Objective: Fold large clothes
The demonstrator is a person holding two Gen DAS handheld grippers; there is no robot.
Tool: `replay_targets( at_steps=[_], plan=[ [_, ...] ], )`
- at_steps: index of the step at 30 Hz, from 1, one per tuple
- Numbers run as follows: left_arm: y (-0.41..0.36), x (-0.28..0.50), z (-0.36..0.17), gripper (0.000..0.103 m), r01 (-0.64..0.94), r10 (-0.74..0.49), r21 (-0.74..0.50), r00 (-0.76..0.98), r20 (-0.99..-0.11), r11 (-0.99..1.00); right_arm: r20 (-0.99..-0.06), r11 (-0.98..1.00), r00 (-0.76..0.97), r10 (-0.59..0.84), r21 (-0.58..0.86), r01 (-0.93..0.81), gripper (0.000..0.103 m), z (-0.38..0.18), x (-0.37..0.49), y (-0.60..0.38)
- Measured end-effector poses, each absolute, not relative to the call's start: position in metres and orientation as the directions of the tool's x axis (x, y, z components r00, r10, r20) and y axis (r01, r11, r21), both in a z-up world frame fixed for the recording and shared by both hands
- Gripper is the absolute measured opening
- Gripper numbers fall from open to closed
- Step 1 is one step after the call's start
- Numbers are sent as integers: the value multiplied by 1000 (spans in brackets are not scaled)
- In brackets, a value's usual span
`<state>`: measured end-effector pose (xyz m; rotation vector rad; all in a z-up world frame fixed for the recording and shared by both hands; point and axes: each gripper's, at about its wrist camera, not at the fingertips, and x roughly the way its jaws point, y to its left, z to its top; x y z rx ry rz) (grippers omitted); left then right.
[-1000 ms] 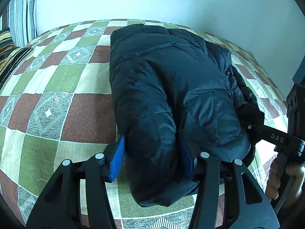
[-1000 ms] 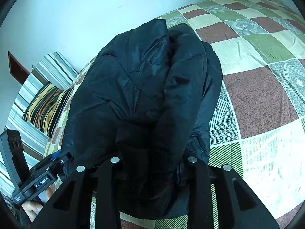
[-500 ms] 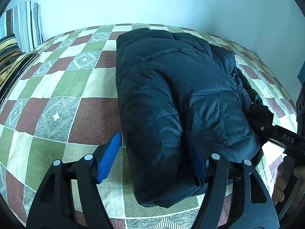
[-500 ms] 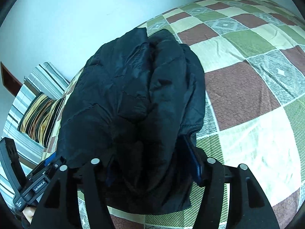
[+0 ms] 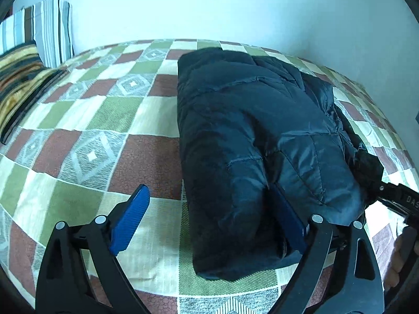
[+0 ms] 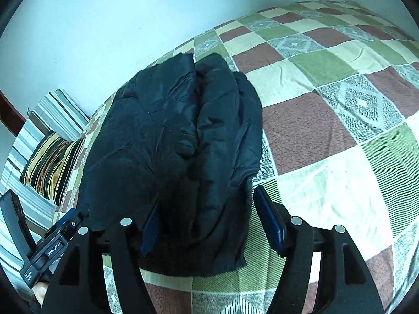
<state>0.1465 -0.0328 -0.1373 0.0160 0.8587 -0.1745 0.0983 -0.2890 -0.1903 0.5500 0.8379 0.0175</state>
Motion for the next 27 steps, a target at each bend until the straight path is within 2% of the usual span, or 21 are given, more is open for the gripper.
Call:
replay_targets(
  at_steps=[6,13,16,21,27],
  plan=[
    [-37,125,-118,92,153,-79,39,693,-717,987,-713,895,688,132,384,227,67,-170,83,-285],
    [-32,100,-93,92,111,-69,18,729,-681,994,-719,933,694,25,266,242,67,-146,64,-273],
    [-33,91,-78,92,86,-39,40,755,-655,996,-701,944,713,22,250,217,73,-133,56,-265],
    [-39,74,-56,97,76,-17,70,786,-618,995,-658,962,752,-13,196,188,78,-106,45,-248],
    [-46,60,-37,97,75,-3,97,807,-591,992,-611,977,790,-55,132,170,79,-79,32,-232]
  ],
)
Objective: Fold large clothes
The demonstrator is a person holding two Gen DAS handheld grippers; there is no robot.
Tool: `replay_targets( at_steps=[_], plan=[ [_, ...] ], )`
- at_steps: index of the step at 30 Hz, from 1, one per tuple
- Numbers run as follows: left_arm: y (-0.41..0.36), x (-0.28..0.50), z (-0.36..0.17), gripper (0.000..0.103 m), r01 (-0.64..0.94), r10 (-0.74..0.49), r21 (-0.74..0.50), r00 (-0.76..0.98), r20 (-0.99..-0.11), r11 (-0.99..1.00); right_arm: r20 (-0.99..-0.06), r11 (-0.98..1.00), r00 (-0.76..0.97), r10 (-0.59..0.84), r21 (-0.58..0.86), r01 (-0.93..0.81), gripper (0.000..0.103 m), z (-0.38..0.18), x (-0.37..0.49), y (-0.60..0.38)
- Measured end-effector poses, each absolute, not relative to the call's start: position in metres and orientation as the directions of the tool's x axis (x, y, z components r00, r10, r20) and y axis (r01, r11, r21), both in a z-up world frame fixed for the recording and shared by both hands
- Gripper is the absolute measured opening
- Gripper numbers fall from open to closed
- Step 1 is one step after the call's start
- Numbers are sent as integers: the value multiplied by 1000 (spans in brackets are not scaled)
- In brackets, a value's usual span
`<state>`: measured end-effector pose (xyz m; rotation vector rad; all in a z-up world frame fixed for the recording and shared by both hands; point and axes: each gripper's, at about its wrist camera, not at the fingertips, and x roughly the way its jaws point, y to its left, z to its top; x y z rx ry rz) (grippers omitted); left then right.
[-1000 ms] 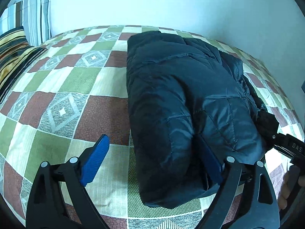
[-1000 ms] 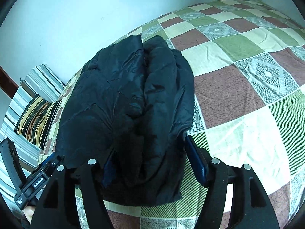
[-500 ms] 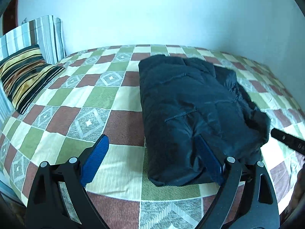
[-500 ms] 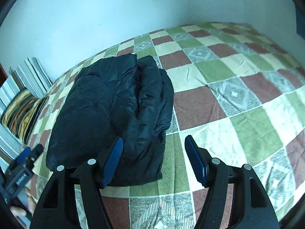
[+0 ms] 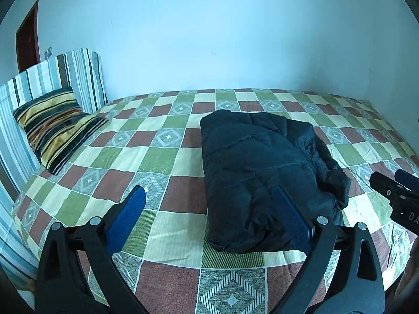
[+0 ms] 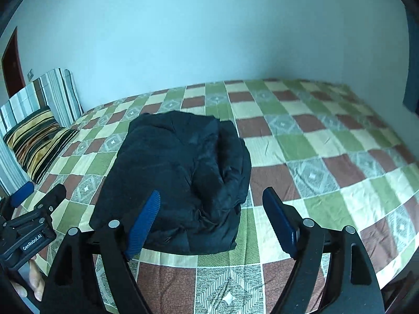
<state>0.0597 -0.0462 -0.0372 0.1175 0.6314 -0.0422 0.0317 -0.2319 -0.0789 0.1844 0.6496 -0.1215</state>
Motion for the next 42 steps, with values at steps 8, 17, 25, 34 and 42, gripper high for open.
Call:
replay_targets(
  at_steps=[8,17,25,34,42],
  plan=[
    [-47,48,-22,98,63,-9,74,818,-575,995,-589,976,805,-72,123,177,79,-68,21,-227],
    [-49,42,-20,98,68,-21,60,817,-576,996,-578,979,813,-72,113,167,79,-67,17,-222],
    [-51,40,-21,98,72,-24,59,816,-578,996,-574,980,816,-75,110,168,79,-66,14,-220],
    [-52,39,-20,98,74,-28,56,815,-579,996,-573,980,817,-73,111,165,79,-65,13,-219],
    [-52,38,-21,98,72,-28,54,814,-580,996,-573,981,817,-72,108,162,79,-64,13,-216]
  ],
)
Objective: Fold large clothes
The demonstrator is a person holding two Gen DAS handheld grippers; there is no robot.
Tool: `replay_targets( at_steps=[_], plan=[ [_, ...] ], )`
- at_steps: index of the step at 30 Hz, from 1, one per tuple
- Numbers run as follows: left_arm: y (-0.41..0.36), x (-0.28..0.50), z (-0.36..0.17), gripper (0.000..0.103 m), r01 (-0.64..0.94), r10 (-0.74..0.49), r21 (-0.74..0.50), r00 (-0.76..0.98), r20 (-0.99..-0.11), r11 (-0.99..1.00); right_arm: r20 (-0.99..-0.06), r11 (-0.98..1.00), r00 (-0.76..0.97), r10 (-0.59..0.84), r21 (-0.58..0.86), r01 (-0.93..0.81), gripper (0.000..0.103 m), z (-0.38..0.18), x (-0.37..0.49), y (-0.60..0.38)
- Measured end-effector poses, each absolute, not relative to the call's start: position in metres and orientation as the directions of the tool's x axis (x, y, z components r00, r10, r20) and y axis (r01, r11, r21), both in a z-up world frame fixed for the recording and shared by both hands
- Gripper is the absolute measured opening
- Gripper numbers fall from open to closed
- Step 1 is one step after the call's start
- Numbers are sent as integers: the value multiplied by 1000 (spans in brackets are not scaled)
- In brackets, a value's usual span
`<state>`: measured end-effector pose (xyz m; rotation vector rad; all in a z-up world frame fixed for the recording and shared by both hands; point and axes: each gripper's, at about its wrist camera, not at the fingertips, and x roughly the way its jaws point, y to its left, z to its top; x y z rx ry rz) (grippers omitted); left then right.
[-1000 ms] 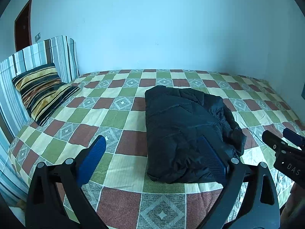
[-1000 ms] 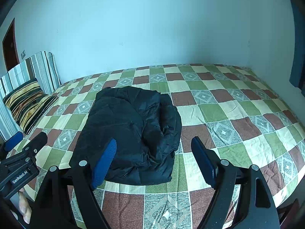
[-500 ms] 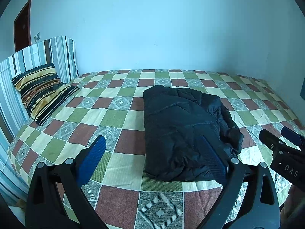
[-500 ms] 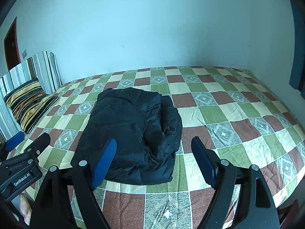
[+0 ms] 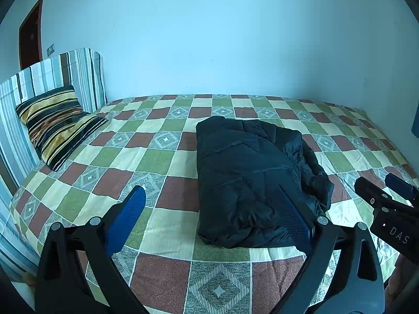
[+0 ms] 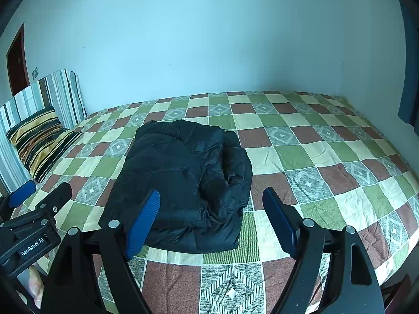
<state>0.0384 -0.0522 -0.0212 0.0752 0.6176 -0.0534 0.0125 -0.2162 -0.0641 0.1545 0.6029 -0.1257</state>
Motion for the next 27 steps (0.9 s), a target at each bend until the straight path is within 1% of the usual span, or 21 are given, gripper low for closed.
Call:
replay_targets(
  at_steps=[27],
  plan=[
    [-52,40,-25,98,73,-32,47,811,-584,996,-575,980,815,-73,108,165,79,-65,14,-213]
  ],
)
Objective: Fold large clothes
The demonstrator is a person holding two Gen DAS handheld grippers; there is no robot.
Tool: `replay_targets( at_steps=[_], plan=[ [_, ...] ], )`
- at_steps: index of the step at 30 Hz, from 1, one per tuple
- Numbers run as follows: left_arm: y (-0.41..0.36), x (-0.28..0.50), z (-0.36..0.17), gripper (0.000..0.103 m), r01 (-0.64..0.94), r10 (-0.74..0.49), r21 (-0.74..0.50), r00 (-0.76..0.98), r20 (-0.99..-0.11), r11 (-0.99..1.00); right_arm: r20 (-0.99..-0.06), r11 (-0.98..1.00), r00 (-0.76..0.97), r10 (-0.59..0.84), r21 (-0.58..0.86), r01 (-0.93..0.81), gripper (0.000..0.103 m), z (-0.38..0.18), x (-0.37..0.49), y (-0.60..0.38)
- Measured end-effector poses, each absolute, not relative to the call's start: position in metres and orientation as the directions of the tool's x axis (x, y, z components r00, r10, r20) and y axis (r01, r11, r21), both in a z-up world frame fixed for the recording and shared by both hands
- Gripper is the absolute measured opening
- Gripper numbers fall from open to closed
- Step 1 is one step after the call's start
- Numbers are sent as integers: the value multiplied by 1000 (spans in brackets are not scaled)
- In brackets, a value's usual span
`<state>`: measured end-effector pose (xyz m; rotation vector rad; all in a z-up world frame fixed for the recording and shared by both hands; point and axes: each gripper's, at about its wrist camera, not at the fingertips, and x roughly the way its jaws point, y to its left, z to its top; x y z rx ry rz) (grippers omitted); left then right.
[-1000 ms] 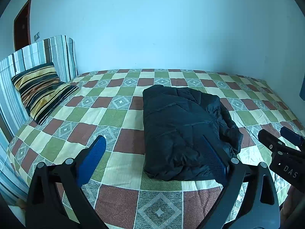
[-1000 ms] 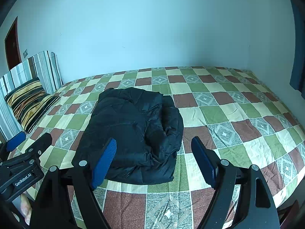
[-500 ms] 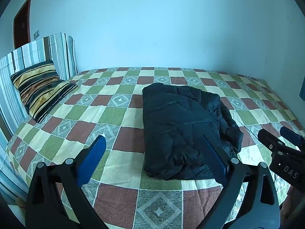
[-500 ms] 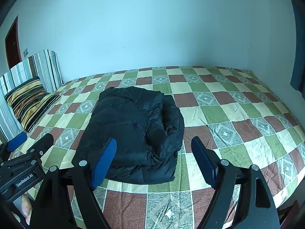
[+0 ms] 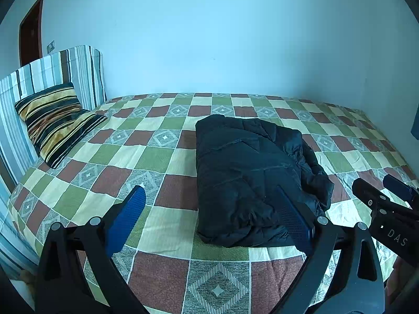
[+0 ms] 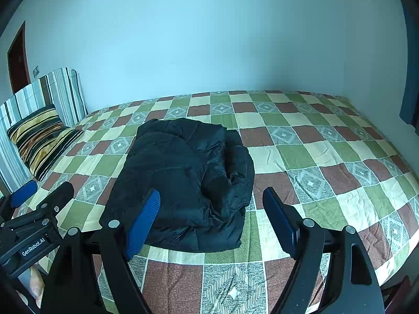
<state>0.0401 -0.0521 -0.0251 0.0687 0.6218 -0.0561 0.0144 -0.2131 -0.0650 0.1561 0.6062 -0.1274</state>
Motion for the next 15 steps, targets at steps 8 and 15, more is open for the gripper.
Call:
replay_targets(
  at_steps=[8,15],
  plan=[
    [-53,38,-23,98,62,-20,55,819,-573,997,-574,981,816,-71,106,160,79,-65,14,-212],
    [-54,36,-21,98,68,-22,60,826,-563,996,-566,983,821,-72,98,154,85,-65,13,-213]
  ],
)
